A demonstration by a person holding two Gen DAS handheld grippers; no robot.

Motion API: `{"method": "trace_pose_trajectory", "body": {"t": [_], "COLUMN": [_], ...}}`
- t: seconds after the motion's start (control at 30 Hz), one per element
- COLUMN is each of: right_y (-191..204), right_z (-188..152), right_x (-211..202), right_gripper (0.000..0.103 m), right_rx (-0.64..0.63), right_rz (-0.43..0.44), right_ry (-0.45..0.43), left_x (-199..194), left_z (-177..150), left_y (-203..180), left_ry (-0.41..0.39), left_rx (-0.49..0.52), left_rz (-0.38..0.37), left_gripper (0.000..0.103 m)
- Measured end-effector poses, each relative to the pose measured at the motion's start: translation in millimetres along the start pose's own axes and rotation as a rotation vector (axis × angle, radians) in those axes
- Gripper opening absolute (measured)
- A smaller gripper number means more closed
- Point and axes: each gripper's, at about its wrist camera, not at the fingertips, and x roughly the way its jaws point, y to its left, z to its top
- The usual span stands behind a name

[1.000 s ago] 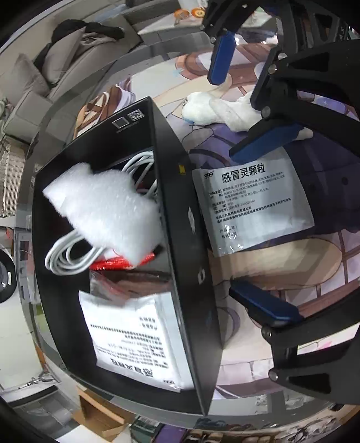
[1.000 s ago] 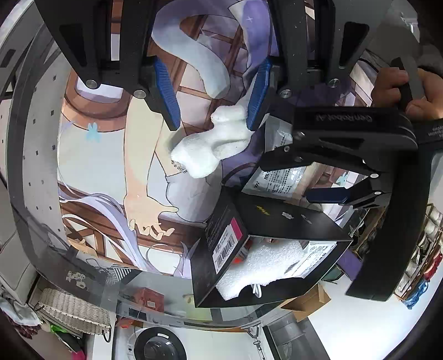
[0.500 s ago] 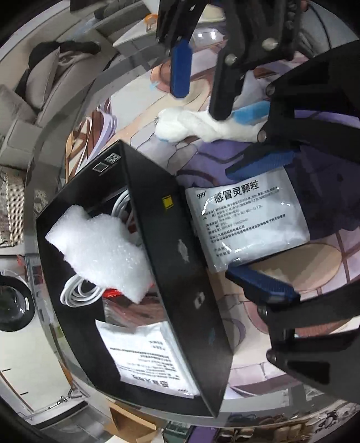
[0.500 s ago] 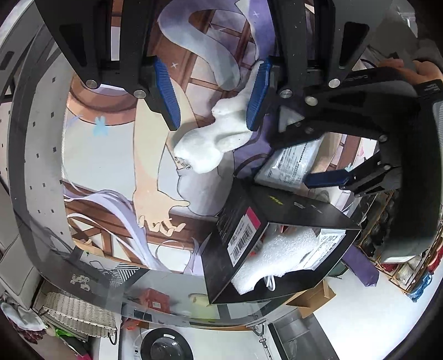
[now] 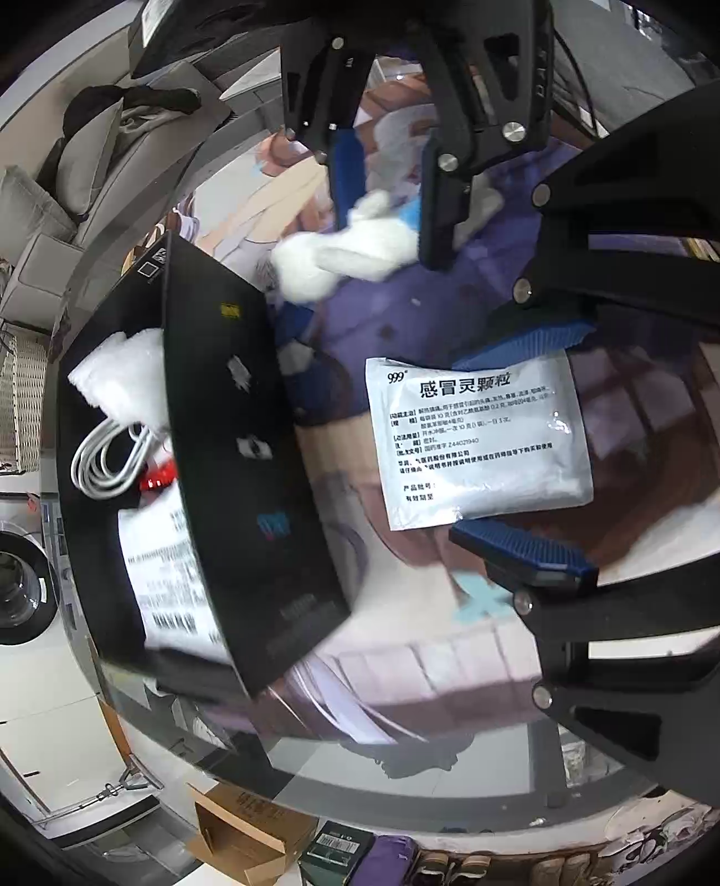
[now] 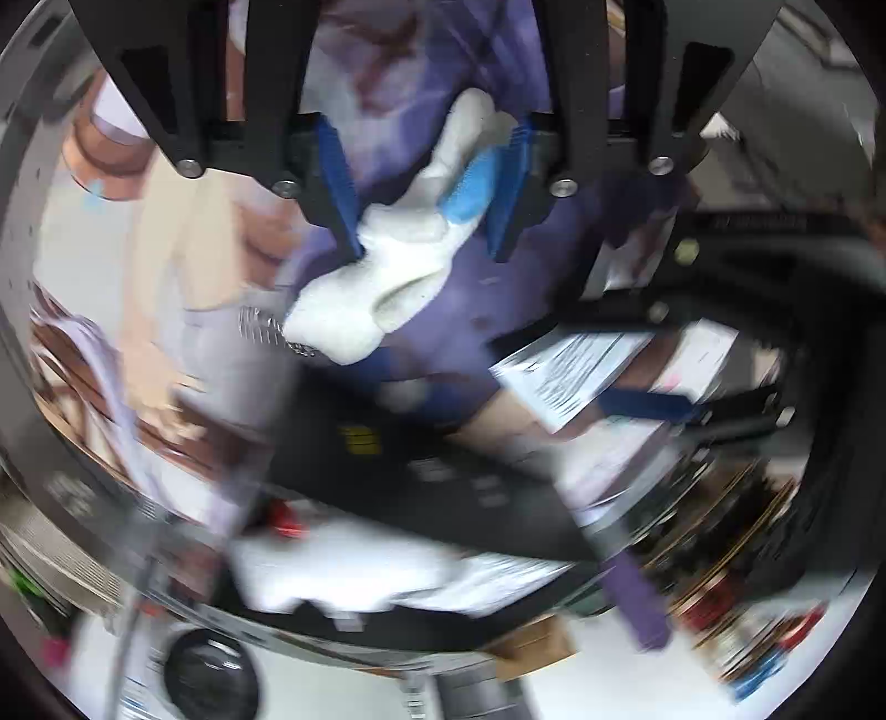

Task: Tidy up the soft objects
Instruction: 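Grasp the second packet with the left tool while the right tool grasps the plush toy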

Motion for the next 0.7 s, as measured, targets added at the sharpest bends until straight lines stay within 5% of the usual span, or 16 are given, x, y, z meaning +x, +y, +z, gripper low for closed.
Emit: {"method": "trace_pose_trajectory", "body": {"t": [0.17, 0.3, 0.43, 0.57, 0.67, 0.7], "right_y": [34.5, 34.7, 28.1, 23.0, 21.8, 22.3], "right_z": [-1.0, 5.3, 7.1, 6.5, 4.8, 3.7], "right_x": [-1.5, -2.1, 3.8, 11.2, 11.1, 10.8], "right_gripper": [0.038, 0.039, 0.053, 0.054, 0.052, 0.051], "right_rx": [-0.159, -0.141, -0.11, -0.13, -0.129, -0.13], "right_rz": [-0.014, -0.054, -0.058, -0.089, -0.093, -0.093], "right_ry": [-0.013, 0.004, 0.032, 0.028, 0.022, 0.017], "left_x": [-1.4, 7.1, 6.6, 5.1, 6.2, 8.2], "left_z": [-6.2, -0.6, 0.8, 1.6, 3.2, 3.9], "left_y": [-2.5, -16.5, -28.2, -25.5, -21.8, -20.4], "left_ry": [0.01, 0.019, -0.003, -0.004, 0.0, 0.005], "left_rx": [0.023, 0.064, 0.105, 0.099, 0.084, 0.082], "left_rz": [-0.003, 0.008, 0.017, 0.005, 0.037, 0.053], "left_gripper": [0.068, 0.068, 0.05, 0.041, 0.052, 0.066]}}
